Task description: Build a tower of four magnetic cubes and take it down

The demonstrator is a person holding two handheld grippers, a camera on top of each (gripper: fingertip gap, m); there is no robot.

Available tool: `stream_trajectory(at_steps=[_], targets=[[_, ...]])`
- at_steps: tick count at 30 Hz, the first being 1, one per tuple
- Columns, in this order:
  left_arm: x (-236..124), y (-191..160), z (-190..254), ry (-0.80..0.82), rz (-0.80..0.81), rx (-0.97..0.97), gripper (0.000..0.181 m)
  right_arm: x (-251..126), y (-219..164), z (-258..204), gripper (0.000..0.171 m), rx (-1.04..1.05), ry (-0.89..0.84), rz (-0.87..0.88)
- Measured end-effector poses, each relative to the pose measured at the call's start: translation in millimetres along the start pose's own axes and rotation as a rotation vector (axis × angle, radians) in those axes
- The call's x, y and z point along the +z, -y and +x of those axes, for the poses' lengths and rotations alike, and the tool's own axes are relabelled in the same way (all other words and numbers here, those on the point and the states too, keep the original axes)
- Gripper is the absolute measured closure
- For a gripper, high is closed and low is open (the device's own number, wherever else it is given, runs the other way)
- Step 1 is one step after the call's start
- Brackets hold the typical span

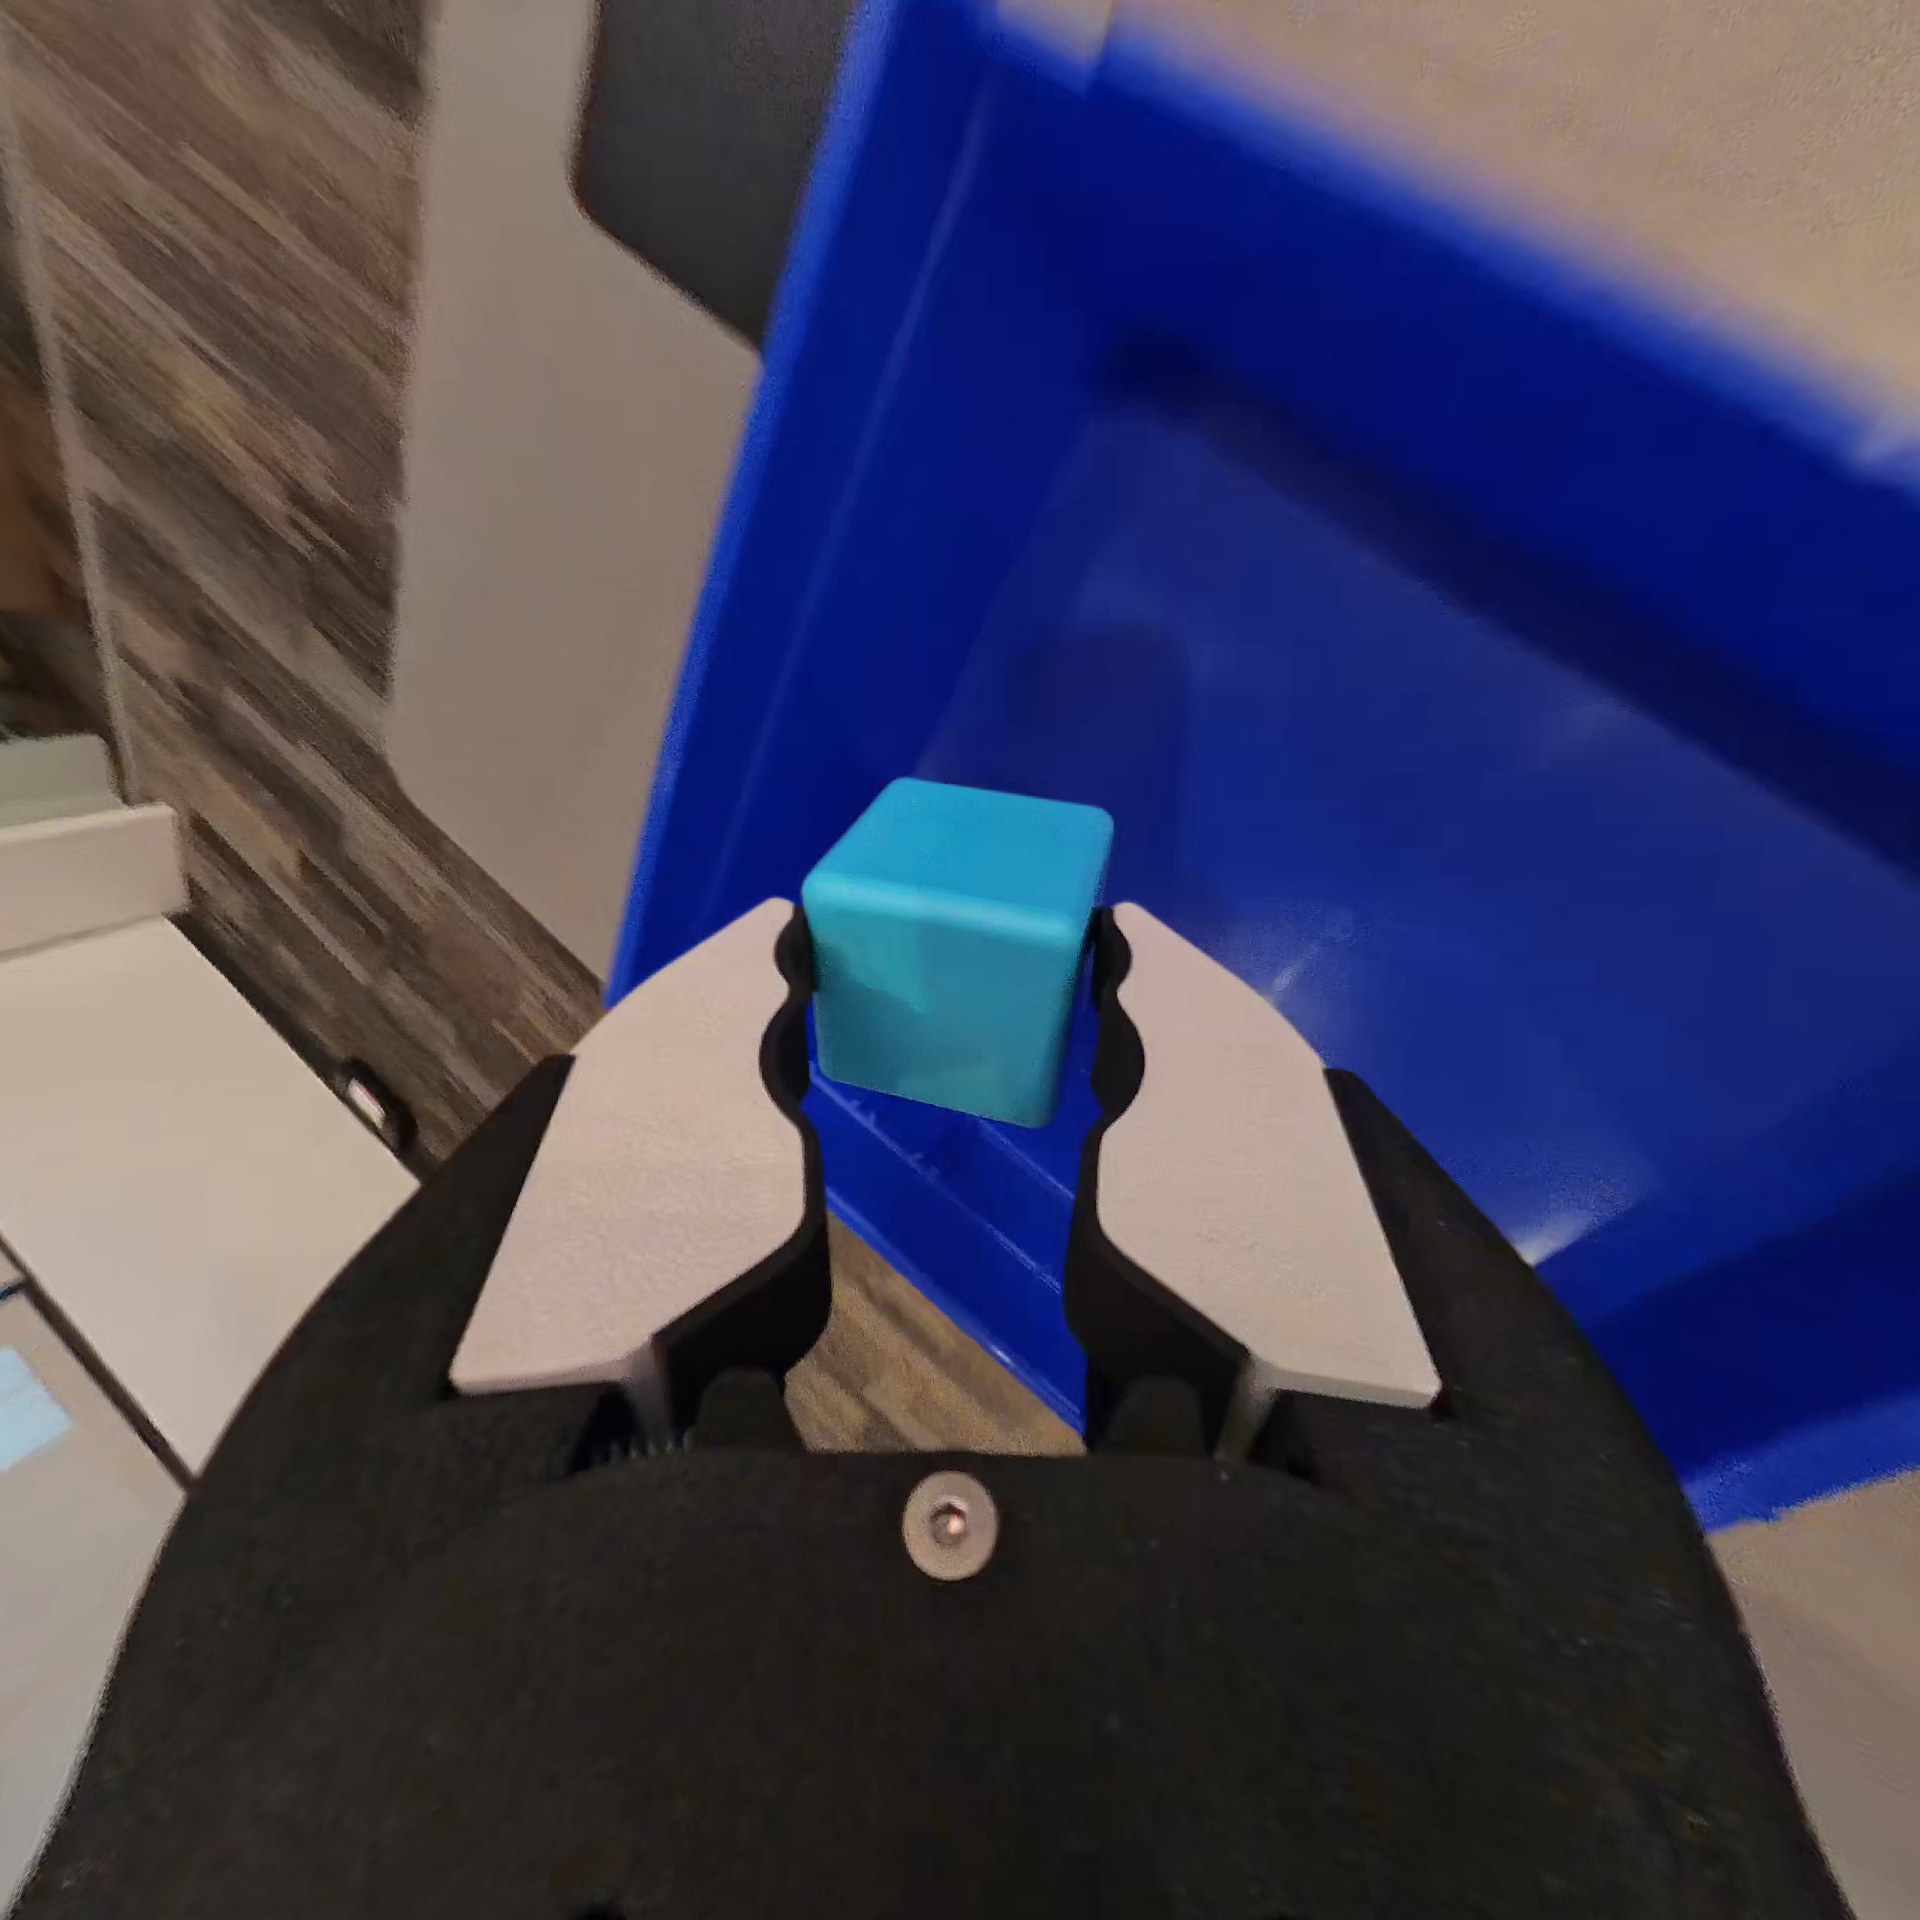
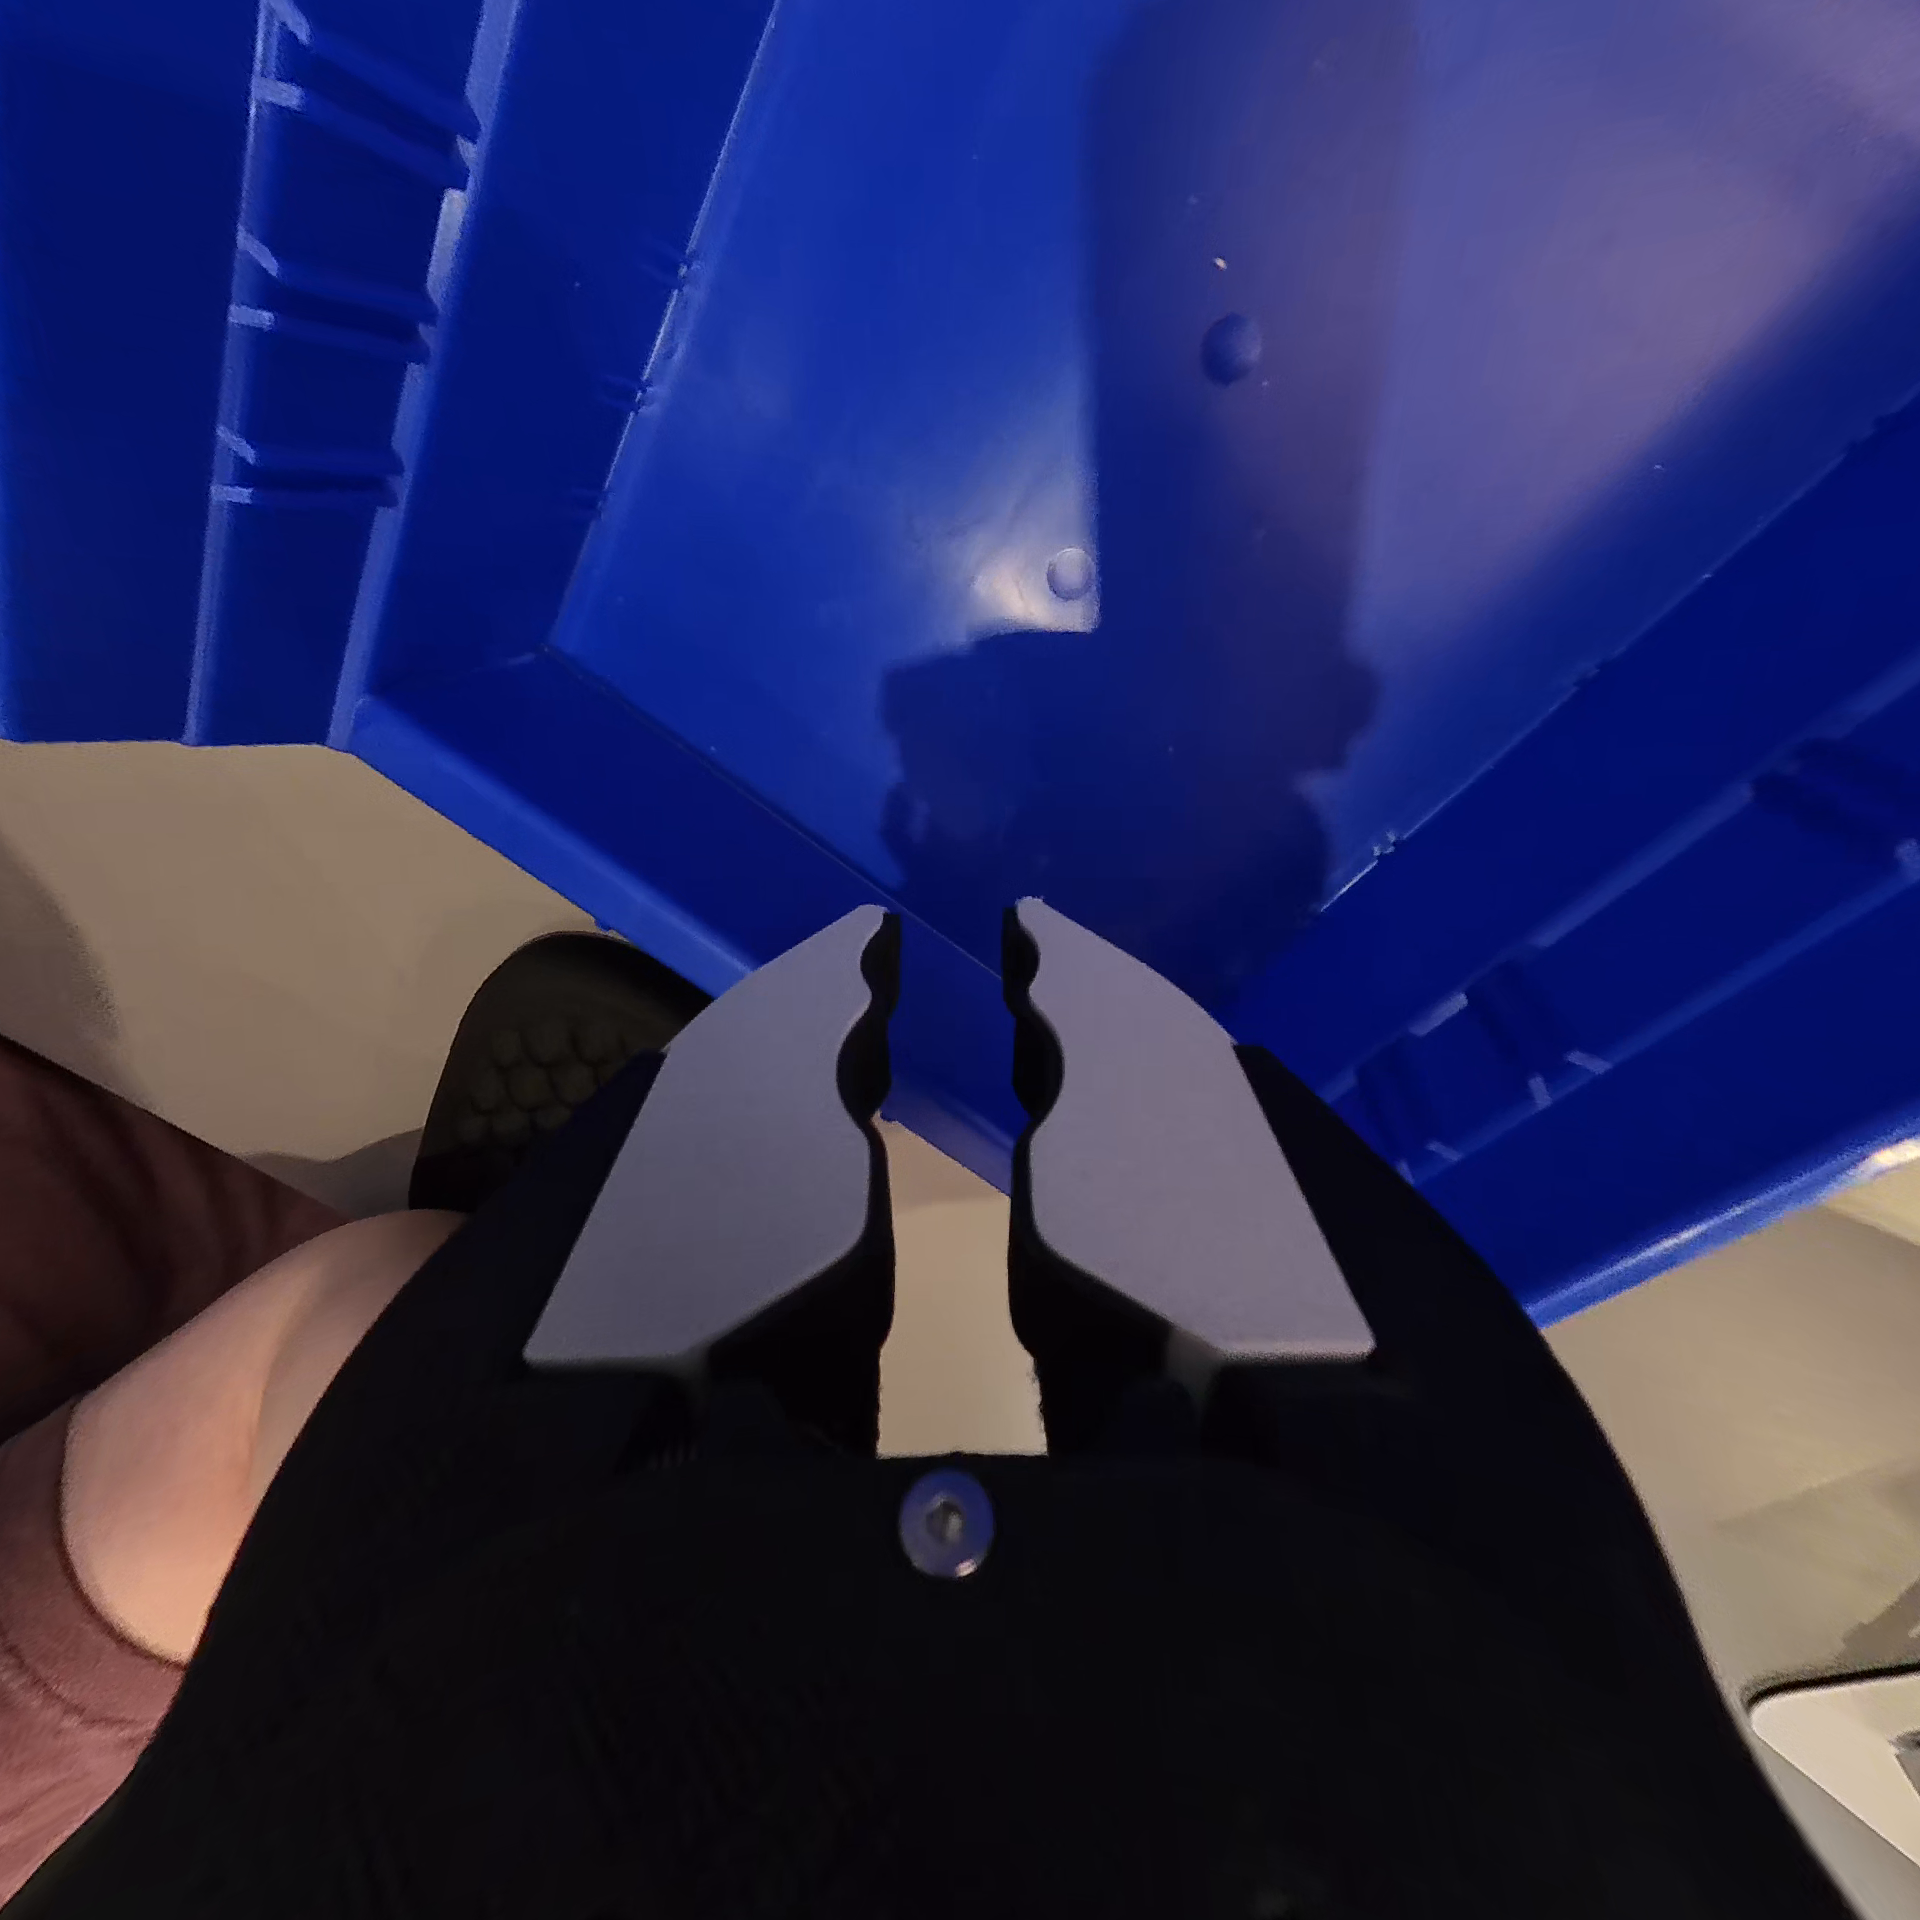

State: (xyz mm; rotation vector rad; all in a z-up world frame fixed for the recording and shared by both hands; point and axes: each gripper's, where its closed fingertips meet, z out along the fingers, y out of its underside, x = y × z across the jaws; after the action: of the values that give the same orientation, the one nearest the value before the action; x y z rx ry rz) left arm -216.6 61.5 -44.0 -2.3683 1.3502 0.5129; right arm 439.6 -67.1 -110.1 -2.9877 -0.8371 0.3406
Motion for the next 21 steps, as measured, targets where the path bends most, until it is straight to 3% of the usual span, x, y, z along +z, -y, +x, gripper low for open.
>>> stream_trajectory(at_steps=[5, 9, 15, 21], targets=[[-85.5, 94.9, 49.1, -0.077, 0.327, 0.059, 0.129, -1.7, -2.0, 1.1, 0.151, 0.005, -0.002, 0.008], [-120.9, 156.3, 103.2, -0.156, 0.384, 0.129, 0.129, -2.7, -2.5, -0.6, 0.152, 0.000, 0.004, 0.019], [-131.4, 220.8, 172.5, -0.162, 0.348, 0.323, 0.130, 1.6, -3.7, -3.5, 0.152, -0.008, 0.019, -0.003], [-120.3, 241.6, 193.1, -0.168, 0.263, 0.407, 0.130, 1.9, -2.8, -6.7, 0.153, -0.025, 0.034, 0.007]])
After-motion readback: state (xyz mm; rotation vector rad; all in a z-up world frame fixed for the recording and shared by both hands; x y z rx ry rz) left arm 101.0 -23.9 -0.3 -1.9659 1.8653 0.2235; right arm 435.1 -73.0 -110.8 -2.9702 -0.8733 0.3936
